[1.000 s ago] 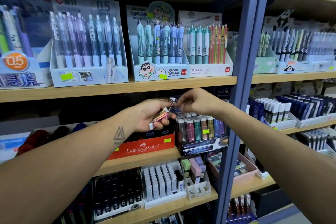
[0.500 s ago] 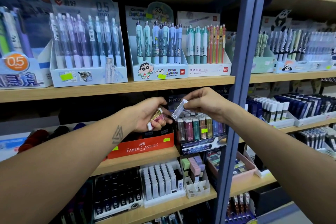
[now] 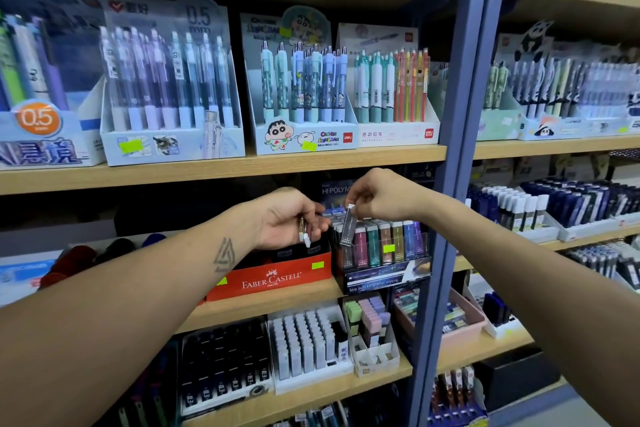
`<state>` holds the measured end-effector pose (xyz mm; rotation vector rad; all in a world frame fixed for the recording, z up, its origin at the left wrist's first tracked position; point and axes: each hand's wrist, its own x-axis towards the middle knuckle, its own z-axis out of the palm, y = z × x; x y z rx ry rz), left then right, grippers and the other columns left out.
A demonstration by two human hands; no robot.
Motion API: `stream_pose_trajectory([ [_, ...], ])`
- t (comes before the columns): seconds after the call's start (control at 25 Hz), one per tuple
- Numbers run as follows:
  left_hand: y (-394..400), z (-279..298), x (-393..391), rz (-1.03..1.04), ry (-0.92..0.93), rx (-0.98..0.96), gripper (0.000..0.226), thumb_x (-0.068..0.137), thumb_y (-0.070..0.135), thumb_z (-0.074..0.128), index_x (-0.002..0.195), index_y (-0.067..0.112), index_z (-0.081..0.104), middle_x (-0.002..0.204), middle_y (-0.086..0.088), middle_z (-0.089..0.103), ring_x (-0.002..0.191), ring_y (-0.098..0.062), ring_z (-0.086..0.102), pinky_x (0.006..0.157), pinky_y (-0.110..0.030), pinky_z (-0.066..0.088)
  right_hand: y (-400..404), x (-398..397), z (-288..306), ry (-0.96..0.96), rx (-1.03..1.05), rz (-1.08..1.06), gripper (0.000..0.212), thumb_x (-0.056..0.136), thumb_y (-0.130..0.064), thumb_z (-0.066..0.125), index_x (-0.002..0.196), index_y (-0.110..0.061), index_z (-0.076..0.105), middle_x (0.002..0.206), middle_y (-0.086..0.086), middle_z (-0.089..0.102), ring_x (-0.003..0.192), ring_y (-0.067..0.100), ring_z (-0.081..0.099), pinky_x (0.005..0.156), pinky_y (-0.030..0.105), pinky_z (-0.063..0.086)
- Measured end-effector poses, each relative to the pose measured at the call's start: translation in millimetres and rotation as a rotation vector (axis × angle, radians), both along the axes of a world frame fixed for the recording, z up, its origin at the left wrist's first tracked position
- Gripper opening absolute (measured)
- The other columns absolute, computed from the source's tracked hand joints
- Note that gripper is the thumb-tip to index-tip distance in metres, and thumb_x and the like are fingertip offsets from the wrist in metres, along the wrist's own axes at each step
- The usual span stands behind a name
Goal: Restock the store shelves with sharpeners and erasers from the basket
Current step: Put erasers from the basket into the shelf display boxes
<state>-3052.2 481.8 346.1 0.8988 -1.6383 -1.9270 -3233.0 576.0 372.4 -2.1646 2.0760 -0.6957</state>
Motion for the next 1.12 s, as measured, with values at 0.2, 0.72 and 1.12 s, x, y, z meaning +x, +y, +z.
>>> stream_pose_trajectory([
  [0.2,10.2,8.1,-3.0,0.039,0.131,0.005,0.037,0.087,-0.021,0.027,0.111,-0.005,0.049,0.096,-0.026,0.06,0.082,-0.03,0.066,0.075,-0.04,0.06,-5.7,1.2,-7.6,0.149,-0.048,0.002,0.009,0.085,-0.017,0.069,0.092,-0.019,0.075,0.081,-0.006,0.07,0.077,0.011,0.063,0.067,0.024,0.049],
  [0.72,19.3,12.2,-26.4,0.062,0.511,0.142,0.042,0.089,-0.021,0.028,0.122,-0.007,0.049,0.124,-0.033,0.061,0.103,-0.038,0.068,0.086,-0.048,0.057,9.6,5.5,-7.7,-0.746,0.033,0.152,0.044,0.082,-0.007,0.08,0.12,-0.004,0.057,0.09,0.025,0.074,0.076,0.029,0.071,0.06,0.027,0.052],
  [1.12,14.5,7.5,-42.8,0.201,0.305,0.009,0.017,0.1,-0.009,0.036,0.097,-0.002,0.051,0.085,-0.022,0.062,0.066,-0.023,0.062,0.046,-0.03,0.056,-2.6,-24.4,-14.5,-0.941,-0.113,-0.131,0.022,0.085,0.011,0.063,0.107,0.01,0.064,0.09,0.016,0.073,0.069,0.019,0.061,0.056,0.025,0.046],
])
